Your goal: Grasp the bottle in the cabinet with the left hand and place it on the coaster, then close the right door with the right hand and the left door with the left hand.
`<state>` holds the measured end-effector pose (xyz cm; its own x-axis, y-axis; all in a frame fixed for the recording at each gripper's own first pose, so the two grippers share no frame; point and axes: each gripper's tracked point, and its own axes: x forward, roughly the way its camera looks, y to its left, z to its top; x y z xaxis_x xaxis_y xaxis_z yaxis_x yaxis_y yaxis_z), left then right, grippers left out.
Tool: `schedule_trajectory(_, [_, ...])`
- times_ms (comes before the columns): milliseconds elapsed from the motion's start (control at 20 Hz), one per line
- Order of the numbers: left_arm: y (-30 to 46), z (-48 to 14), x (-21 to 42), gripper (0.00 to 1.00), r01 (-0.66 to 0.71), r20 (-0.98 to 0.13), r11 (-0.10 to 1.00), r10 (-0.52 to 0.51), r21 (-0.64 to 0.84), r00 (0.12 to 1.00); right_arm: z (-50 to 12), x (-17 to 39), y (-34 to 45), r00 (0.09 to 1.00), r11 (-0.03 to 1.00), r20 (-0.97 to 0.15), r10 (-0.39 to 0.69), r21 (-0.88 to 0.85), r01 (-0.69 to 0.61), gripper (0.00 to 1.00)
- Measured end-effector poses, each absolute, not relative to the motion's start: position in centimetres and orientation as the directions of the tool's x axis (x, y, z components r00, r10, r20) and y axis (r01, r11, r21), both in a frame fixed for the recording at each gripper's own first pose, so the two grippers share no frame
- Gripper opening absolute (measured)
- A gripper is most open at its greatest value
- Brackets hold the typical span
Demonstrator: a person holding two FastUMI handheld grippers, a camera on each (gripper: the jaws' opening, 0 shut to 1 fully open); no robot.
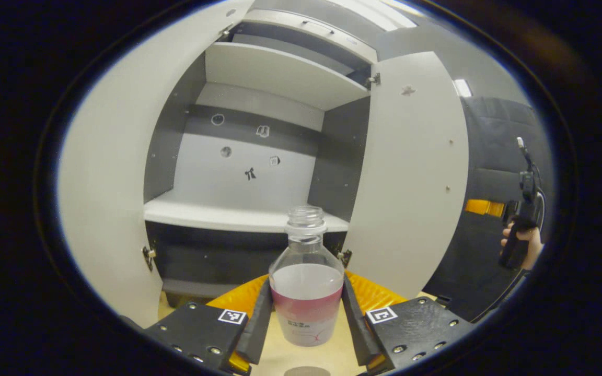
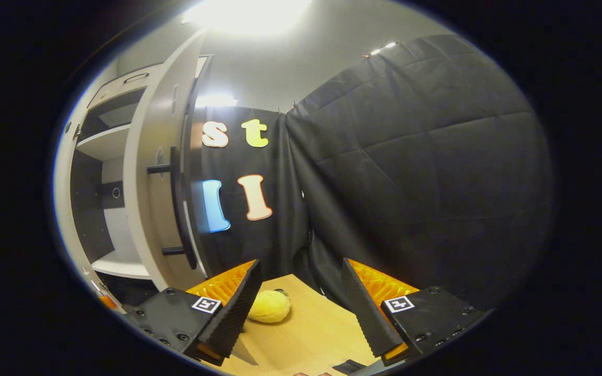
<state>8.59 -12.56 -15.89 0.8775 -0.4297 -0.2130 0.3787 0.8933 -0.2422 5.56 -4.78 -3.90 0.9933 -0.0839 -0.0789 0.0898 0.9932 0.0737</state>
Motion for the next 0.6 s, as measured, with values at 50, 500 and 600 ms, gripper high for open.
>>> schedule_trajectory(50, [-12.6, -17.7, 7.9, 0.68, 0.382, -0.236, 0.89, -0.438, -0.248, 0.868, -3.7, 5.0, -4.3, 0.994, 0.993, -0.075, -0.081, 0.079, 0.087, 0.98])
schedule_trajectory(500, [-12.9, -30.2, 2.8, 0.69, 0.353, -0.382, 0.906, -0.42, -0.235, 0.824, -4.2, 0.4, -2.3, 0.991, 0.996, -0.119, -0.059, 0.066, 0.067, 0.95])
schedule_trajectory(600, [-13.7, -31.2, 2.2, 0.69, 0.353, -0.388, 0.9, -0.43, -0.255, 0.816, -4.1, -0.1, -2.1, 0.99, 0.994, -0.127, -0.066, 0.081, 0.077, 0.97])
